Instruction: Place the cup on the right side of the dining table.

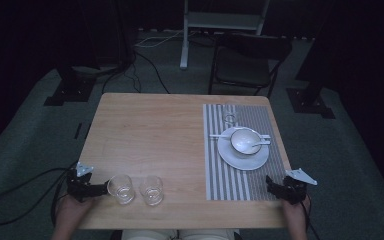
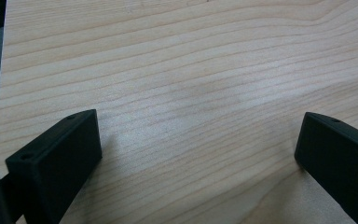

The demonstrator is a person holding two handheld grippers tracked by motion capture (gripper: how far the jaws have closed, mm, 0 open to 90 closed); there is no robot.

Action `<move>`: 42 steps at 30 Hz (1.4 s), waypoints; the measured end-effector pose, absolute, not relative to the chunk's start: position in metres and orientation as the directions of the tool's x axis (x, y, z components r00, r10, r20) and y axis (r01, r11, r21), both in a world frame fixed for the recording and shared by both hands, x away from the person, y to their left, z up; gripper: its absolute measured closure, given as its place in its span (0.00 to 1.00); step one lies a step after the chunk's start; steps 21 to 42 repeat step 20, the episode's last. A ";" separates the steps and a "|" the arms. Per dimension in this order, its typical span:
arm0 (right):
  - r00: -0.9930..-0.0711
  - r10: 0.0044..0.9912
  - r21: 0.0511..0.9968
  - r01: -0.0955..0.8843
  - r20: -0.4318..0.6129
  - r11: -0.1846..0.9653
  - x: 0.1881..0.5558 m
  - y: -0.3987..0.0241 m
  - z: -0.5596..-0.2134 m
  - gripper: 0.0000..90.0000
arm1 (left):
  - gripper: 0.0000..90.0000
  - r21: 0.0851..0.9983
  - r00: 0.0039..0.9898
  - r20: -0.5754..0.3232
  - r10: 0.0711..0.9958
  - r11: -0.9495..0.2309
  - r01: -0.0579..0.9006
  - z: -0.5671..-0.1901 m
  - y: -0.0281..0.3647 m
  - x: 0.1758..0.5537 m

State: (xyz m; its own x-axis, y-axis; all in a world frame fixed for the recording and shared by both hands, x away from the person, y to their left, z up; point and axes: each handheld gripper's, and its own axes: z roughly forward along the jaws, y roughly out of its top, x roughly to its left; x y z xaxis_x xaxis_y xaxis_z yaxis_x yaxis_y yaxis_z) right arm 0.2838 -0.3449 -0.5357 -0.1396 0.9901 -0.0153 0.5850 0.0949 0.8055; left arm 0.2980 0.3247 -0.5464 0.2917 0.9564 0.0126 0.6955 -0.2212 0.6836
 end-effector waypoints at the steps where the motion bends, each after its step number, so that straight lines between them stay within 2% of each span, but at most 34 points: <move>1: -0.138 0.990 0.807 0.585 -0.001 0.082 0.282 -0.349 -0.536 0.13 | 0.01 0.684 0.291 0.012 0.957 -0.221 0.696 -0.546 0.325 0.298; 9: -0.095 0.995 0.808 0.589 0.039 0.024 0.279 -0.366 -0.541 0.13 | 0.01 0.683 0.292 0.013 0.956 -0.221 0.696 -0.546 0.325 0.298; 14: -0.104 0.995 0.799 0.599 0.015 0.051 0.281 -0.363 -0.543 0.13 | 0.01 0.684 0.292 0.013 0.956 -0.221 0.696 -0.546 0.325 0.298; 42: -0.102 0.994 0.803 0.594 0.029 0.037 0.281 -0.365 -0.545 0.13 | 0.01 0.684 0.291 0.012 0.957 -0.220 0.696 -0.546 0.325 0.298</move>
